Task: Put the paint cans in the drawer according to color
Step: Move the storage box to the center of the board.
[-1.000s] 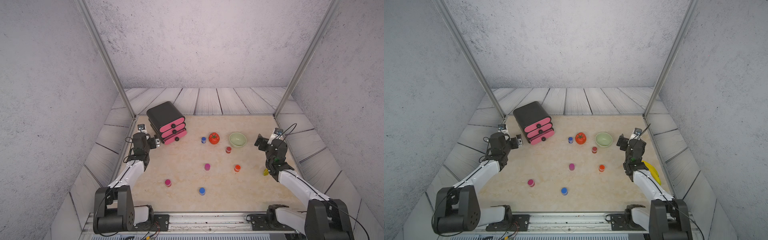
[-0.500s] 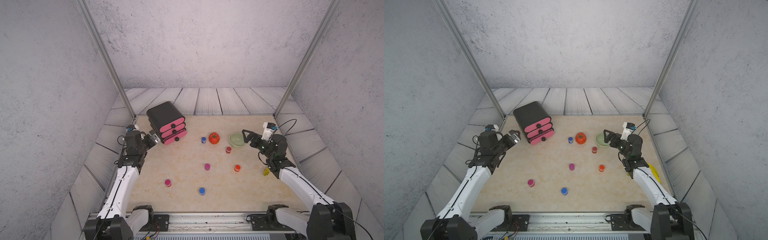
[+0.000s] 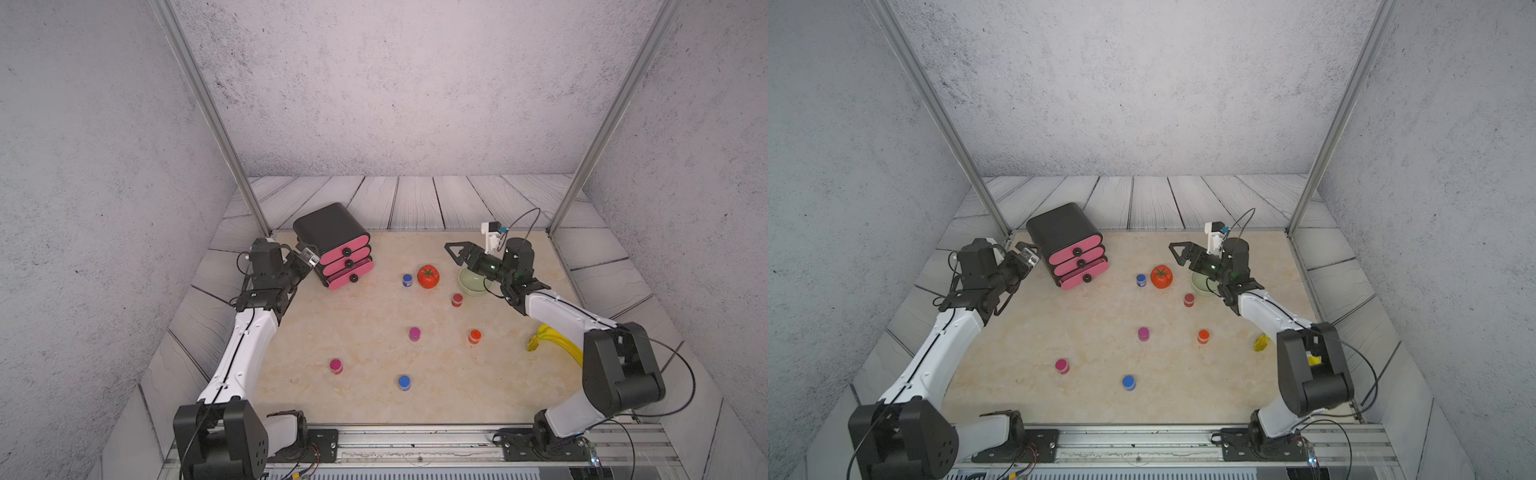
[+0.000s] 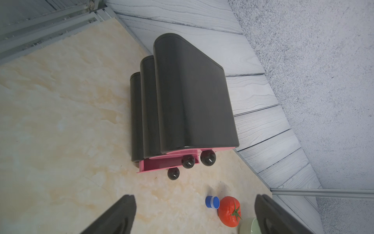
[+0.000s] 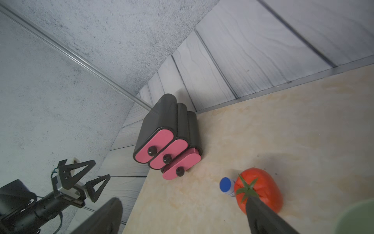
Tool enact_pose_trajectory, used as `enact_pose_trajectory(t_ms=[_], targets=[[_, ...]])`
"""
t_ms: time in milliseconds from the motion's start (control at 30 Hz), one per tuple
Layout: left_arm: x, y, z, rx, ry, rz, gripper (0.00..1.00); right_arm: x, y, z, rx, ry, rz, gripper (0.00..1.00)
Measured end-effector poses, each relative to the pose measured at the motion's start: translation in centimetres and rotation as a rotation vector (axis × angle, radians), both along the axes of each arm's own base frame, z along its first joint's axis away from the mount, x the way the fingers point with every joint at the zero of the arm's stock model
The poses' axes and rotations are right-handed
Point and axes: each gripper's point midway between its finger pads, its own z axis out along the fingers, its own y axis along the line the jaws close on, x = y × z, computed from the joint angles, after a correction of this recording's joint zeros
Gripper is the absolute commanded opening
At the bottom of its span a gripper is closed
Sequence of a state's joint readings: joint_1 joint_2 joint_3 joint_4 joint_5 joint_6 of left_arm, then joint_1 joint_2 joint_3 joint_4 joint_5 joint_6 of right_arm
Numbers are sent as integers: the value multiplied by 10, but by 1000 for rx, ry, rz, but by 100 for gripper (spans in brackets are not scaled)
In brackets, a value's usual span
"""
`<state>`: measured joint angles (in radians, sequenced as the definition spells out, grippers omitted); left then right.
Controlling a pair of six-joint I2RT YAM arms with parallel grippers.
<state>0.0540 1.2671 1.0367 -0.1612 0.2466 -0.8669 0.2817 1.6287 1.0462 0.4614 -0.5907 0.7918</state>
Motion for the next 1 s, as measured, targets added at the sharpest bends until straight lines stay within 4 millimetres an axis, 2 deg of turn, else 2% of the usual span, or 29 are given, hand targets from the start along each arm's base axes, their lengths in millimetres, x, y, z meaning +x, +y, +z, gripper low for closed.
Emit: enact_pose_trajectory(t_ms=[100, 267, 467, 600, 700, 833, 1000], targets=[[16, 2, -3, -24, 20, 9, 97, 19, 35, -2, 27, 31, 56, 99], [37, 10, -20, -71, 80, 39, 97, 55, 81, -17, 79, 110, 90, 99], [56, 14, -38, -135, 114, 51, 96, 106, 120, -37, 128, 197, 48, 99], [72, 17, -41, -157, 117, 50, 96, 137, 146, -38, 171, 218, 23, 99], [86, 21, -35, -164, 101, 51, 96, 150, 170, -34, 198, 217, 22, 99], [105, 27, -28, -176, 71, 44, 96, 153, 198, -35, 232, 232, 25, 99], [119, 28, -38, -191, 89, 25, 92, 156, 226, -49, 248, 245, 20, 99]])
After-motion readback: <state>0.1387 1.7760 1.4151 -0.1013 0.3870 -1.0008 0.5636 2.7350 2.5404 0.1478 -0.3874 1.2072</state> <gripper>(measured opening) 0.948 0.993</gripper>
